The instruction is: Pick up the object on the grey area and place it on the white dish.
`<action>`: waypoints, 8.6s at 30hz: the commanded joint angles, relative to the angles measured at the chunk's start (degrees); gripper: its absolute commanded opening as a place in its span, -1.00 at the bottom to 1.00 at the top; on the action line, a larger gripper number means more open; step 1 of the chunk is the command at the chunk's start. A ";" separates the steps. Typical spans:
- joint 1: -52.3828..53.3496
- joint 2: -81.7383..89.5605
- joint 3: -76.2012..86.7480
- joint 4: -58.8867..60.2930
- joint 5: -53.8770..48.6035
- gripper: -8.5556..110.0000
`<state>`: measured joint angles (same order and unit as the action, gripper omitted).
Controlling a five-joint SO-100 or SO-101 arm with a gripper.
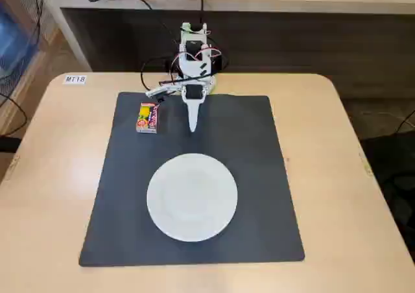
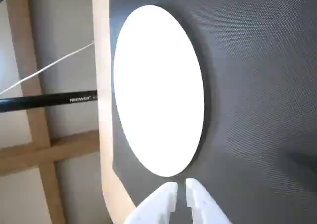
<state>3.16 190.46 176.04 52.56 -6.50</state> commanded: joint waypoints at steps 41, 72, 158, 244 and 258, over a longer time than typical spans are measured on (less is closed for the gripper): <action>18.90 -60.56 -58.71 27.77 44.38 -0.86; 37.71 -87.36 -69.08 42.80 56.78 -0.20; 0.35 -139.66 -142.82 44.03 87.80 -0.78; -2.11 1.58 -7.12 14.77 4.31 -0.86; -2.29 1.58 2.55 8.53 4.57 -0.86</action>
<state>0.62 190.37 175.43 61.96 -1.93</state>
